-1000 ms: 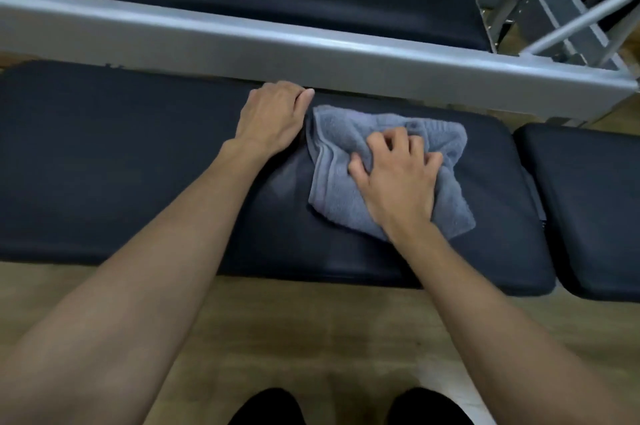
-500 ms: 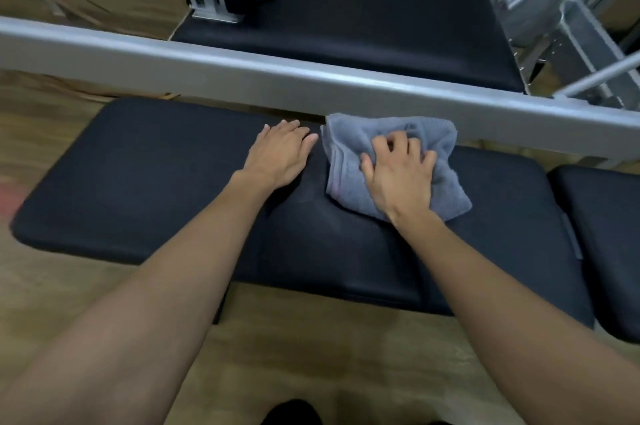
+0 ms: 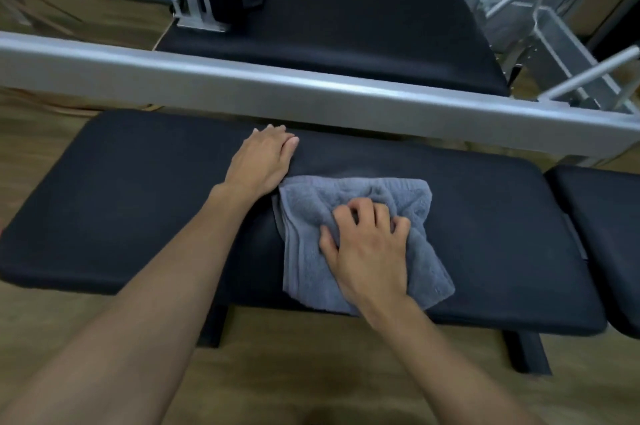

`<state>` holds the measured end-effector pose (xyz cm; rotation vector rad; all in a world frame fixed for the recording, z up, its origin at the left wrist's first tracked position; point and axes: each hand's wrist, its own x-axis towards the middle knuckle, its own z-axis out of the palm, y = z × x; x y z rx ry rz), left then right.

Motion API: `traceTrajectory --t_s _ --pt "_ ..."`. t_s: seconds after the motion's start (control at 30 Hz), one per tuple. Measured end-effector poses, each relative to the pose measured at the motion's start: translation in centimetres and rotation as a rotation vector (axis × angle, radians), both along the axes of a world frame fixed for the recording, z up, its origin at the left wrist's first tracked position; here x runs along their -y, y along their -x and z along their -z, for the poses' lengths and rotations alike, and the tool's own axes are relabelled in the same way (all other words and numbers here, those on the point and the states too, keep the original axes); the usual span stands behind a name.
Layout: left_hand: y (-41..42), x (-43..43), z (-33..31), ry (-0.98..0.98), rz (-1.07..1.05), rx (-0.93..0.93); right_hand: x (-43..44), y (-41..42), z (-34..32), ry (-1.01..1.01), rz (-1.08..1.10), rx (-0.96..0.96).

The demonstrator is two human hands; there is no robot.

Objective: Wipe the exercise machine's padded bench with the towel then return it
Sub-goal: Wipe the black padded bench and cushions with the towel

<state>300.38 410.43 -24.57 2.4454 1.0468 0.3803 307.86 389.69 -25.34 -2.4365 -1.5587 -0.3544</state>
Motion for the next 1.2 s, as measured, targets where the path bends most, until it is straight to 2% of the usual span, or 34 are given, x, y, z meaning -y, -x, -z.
traceTrajectory --t_s 0.13,0.23,0.37,0.5,0.73,1.0,1.2 --pt "-0.5 -4.0 0.7 0.015 -0.077 0.042 -8.7 -3.6 0.4 -0.009 0.036 0.042" --pt "-0.5 -5.6 1.1 0.015 -0.107 0.023 -15.4 -6.2 0.5 0.053 0.069 -0.002" --pt "-0.5 -5.7 0.4 0.033 -0.095 -0.031 -18.7 -7.7 0.1 0.124 0.064 -0.034" --pt "1.1 -4.1 -1.7 0.087 -0.184 -0.053 -17.2 -7.0 -0.3 0.097 0.014 -0.044" --pt "4.8 0.7 -3.6 0.221 -0.307 0.067 -9.0 -0.8 -0.7 -0.018 -0.125 -0.113" --pt "6.3 4.4 -2.3 0.156 -0.301 0.042 -3.5 4.4 -0.4 -0.038 -0.200 -0.138" --pt "7.7 2.4 -1.0 0.033 -0.250 0.090 -1.2 7.5 0.4 -0.060 -0.141 -0.116"
